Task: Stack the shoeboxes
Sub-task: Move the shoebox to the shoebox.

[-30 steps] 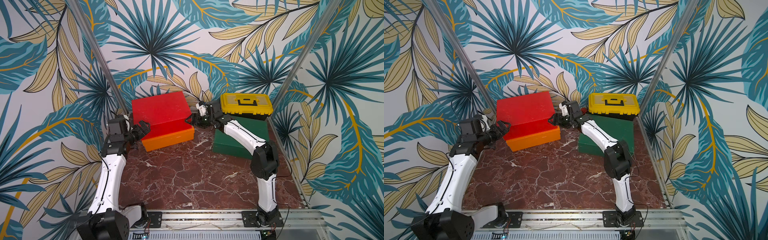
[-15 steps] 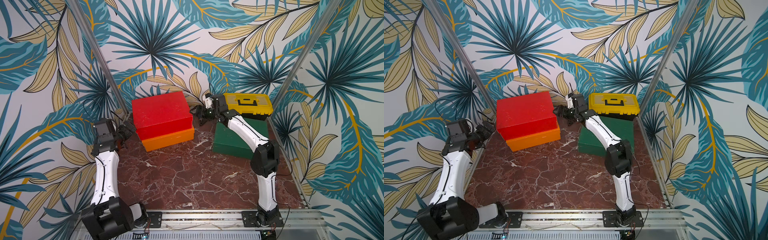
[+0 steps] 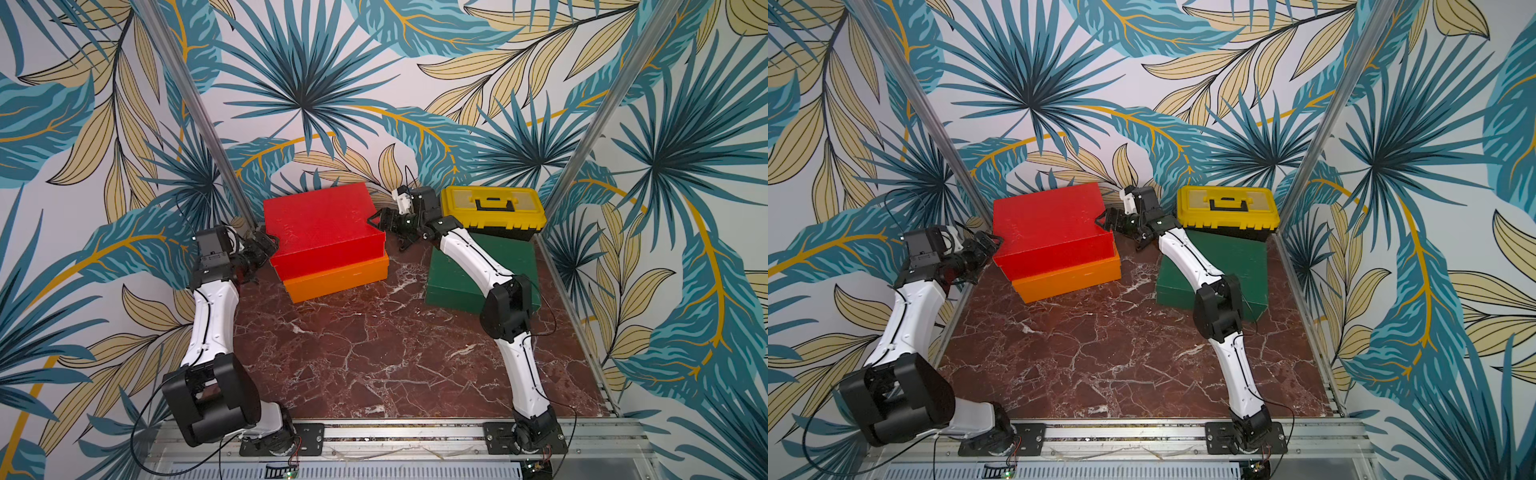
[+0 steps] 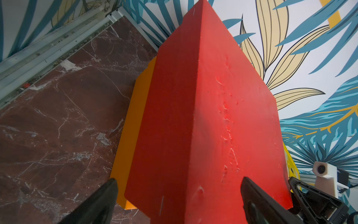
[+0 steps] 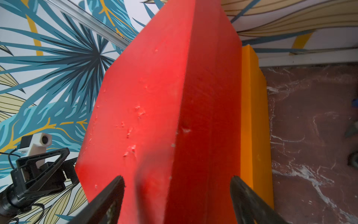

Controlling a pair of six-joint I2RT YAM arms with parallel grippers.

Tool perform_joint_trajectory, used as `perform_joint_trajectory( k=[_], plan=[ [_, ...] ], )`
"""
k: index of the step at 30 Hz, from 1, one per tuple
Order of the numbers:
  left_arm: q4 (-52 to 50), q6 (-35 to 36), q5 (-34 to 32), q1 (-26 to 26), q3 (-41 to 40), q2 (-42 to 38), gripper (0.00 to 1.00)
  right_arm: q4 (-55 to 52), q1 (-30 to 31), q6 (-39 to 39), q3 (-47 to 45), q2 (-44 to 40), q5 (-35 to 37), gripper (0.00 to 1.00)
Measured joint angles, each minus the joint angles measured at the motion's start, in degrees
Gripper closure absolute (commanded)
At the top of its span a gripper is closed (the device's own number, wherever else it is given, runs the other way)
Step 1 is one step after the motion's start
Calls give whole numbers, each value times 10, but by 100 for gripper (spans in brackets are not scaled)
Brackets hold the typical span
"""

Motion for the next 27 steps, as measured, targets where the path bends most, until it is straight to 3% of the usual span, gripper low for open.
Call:
perform_joint_trajectory(
  k=[7, 27],
  plan=[
    [3, 4, -2, -52, 0, 12, 0, 10, 10, 3, -9, -2, 0, 21],
    [-1, -9, -29, -72, -40, -52, 0, 39, 13, 3, -115, -72, 12, 22]
  ],
)
